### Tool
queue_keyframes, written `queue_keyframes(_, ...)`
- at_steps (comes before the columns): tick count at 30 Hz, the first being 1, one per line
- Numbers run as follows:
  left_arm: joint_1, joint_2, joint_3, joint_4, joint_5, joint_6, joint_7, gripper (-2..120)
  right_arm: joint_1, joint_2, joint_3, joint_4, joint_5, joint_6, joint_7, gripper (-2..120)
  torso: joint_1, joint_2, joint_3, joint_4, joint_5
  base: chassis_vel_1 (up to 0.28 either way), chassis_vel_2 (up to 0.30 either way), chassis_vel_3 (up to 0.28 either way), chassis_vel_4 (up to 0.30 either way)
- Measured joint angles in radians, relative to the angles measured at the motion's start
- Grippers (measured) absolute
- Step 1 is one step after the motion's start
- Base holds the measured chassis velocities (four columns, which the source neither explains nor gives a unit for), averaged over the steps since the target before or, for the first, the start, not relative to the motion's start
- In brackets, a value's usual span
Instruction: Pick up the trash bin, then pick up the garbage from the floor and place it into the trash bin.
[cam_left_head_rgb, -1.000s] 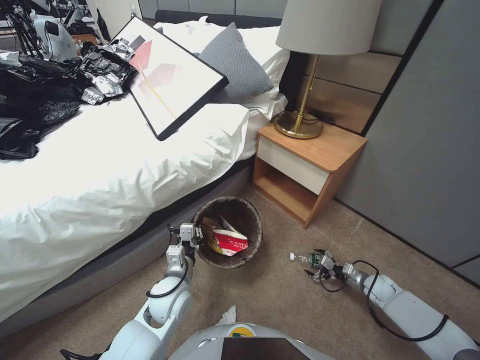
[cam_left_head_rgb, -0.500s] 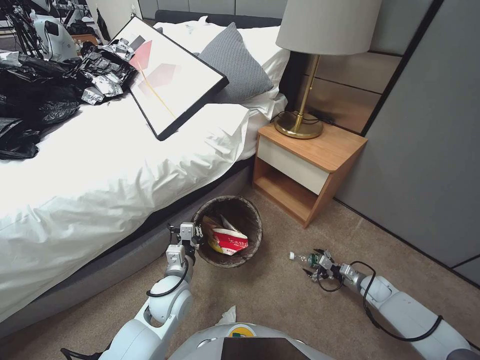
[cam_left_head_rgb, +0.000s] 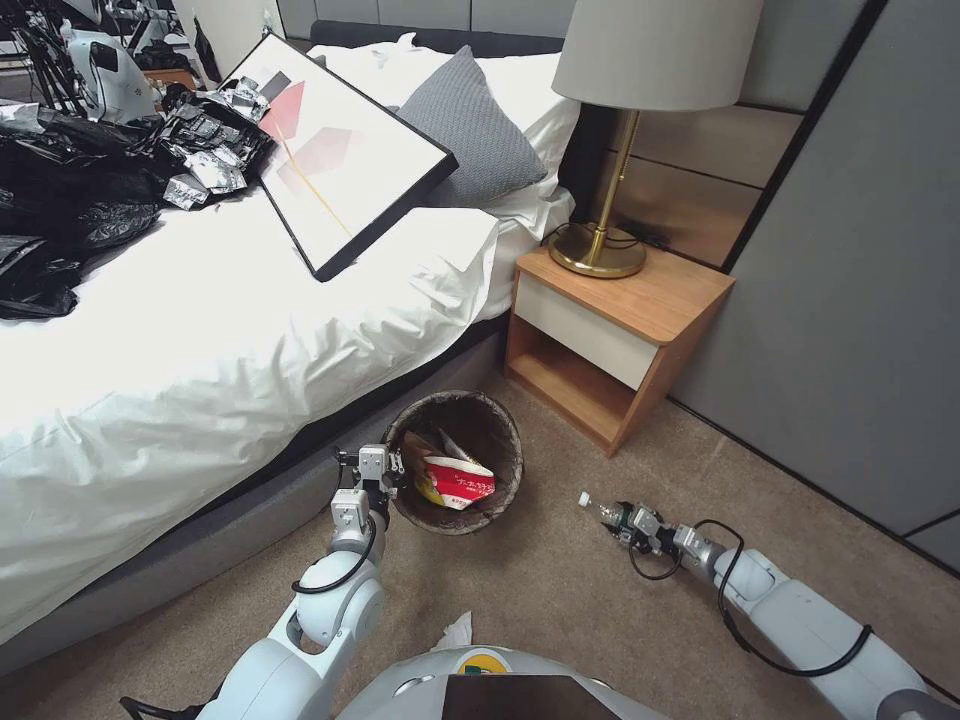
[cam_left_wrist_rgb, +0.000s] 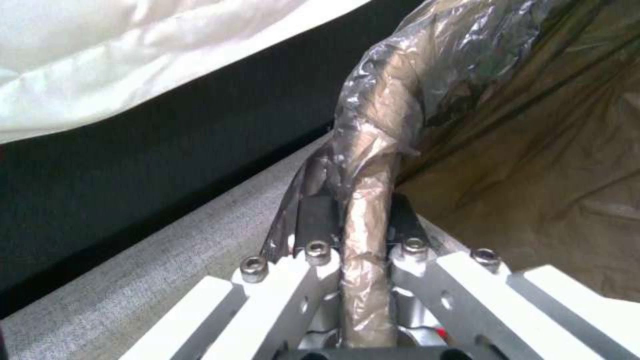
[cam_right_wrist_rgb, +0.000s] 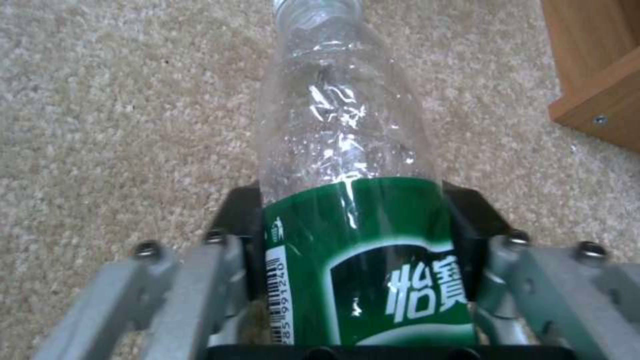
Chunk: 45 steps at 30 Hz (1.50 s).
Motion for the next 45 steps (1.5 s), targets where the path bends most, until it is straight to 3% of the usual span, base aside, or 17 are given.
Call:
queue_keyframes(5,-0.002,0.0,0.0,0.0,0.0,0.0,0.0,2,-0.004,-0.001,0.003,0.01,0.001,-0.005,0.0,32,0.0,0.0,0.0,0.0,0.0001,0.0,0.0,0.0,0.0)
queue_keyframes(12,-0.001,0.002,0.006,0.0,0.0,0.0,-0.001,2,-0.023,-0.004,0.023,0.041,0.006,-0.014,0.016,32,0.0,0.0,0.0,0.0001,0.0009,0.0,0.0,0.0,0.0)
queue_keyframes(16,0.002,0.009,0.01,0.0,-0.001,0.001,-0.001,2,-0.056,-0.017,0.071,0.131,0.047,-0.026,0.059,32,0.0,0.0,0.0,0.0001,0.0013,0.0,0.0,0.0,0.0)
queue_keyframes(22,0.012,0.016,0.018,-0.003,-0.002,0.003,-0.002,2,-0.149,-0.051,0.191,0.407,0.153,-0.04,0.149,32,0.0,0.0,0.0,0.0001,0.0003,0.0,0.0,0.0,0.0)
queue_keyframes(27,0.015,0.019,0.02,-0.003,-0.002,0.003,-0.002,2,-0.177,-0.059,0.226,0.501,0.19,-0.04,0.192,32,0.0,0.0,0.0,0.0003,0.0004,0.0,0.0,0.0,0.0)
queue_keyframes(29,0.019,0.019,0.022,-0.003,-0.001,0.004,-0.002,2,-0.217,-0.061,0.276,0.627,0.232,-0.04,0.256,32,0.0,0.0,0.0,0.0002,0.0003,0.0,0.0,0.0,0.0)
queue_keyframes(35,0.021,0.021,0.023,-0.003,0.0,0.005,-0.002,2,-0.278,-0.059,0.334,0.812,0.246,-0.046,0.351,32,0.0,0.0,0.0,0.0001,0.0002,0.0,0.0,0.0,0.0)
queue_keyframes(38,0.021,0.016,0.025,-0.002,0.004,0.005,-0.002,2,-0.328,-0.04,0.38,0.978,0.251,-0.074,0.411,32,0.0,0.0,0.0,0.0004,0.0,0.0,0.0,0.0,0.0)
queue_keyframes(45,0.022,0.013,0.029,-0.001,0.006,0.009,-0.002,2,-0.381,-0.014,0.384,1.177,0.259,-0.104,0.433,32,0.0,0.0,0.0,0.0002,0.0,0.0,0.0,0.0,0.0)
